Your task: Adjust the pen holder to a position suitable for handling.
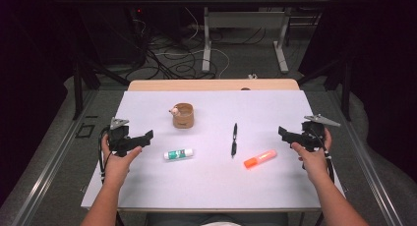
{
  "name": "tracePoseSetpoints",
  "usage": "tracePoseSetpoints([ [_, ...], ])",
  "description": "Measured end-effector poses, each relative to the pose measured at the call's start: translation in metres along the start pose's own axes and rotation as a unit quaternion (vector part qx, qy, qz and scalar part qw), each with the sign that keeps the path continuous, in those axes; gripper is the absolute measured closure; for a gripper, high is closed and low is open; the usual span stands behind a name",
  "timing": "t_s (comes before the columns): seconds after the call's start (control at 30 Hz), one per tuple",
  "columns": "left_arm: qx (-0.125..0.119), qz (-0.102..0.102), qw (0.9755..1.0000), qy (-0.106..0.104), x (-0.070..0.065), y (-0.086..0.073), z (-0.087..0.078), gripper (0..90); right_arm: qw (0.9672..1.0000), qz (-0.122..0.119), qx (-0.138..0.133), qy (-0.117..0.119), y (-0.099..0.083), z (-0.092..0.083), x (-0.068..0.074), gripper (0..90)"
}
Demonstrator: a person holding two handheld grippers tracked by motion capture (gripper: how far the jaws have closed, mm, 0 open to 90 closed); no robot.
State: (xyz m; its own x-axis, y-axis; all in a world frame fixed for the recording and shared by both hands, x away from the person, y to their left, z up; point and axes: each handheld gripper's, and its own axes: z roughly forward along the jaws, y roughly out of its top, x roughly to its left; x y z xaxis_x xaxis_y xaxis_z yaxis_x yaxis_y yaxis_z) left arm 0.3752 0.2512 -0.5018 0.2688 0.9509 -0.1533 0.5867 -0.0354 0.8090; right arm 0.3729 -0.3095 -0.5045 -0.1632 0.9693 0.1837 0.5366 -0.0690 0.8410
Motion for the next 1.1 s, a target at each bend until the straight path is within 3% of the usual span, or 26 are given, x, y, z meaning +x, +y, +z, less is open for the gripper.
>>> tracePoseSetpoints([
  [0.27, 0.007, -0.004, 0.9999, -0.009, -0.001, 0.000, 0.003, 1.8, 1.0000, -0.002, 0.006, -0.003, -0.003, 0.005, -0.001, 0.3],
  [0.37, 0.007, -0.006, 0.9999, -0.009, -0.002, 0.001, 0.003, 1.8, 0.9999, 0.012, 0.008, -0.004, -0.004, 0.005, -0.003, 0.4],
  [0.63, 0.007, -0.001, 0.9998, -0.020, -0.011, 0.008, 0.003, 1.8, 0.9998, 0.013, 0.002, -0.013, -0.004, 0.002, -0.009, 0.9],
  [0.87, 0.004, 0.008, 0.9995, -0.031, -0.026, 0.030, 0.004, 2.2, 0.9998, 0.014, 0.006, -0.012, -0.004, 0.001, -0.008, 1.4],
  [1.1, 0.000, -0.002, 0.9992, -0.039, -0.039, 0.058, 0.011, 3.1, 0.9998, 0.014, 0.006, -0.009, -0.005, 0.003, -0.008, 1.9],
])
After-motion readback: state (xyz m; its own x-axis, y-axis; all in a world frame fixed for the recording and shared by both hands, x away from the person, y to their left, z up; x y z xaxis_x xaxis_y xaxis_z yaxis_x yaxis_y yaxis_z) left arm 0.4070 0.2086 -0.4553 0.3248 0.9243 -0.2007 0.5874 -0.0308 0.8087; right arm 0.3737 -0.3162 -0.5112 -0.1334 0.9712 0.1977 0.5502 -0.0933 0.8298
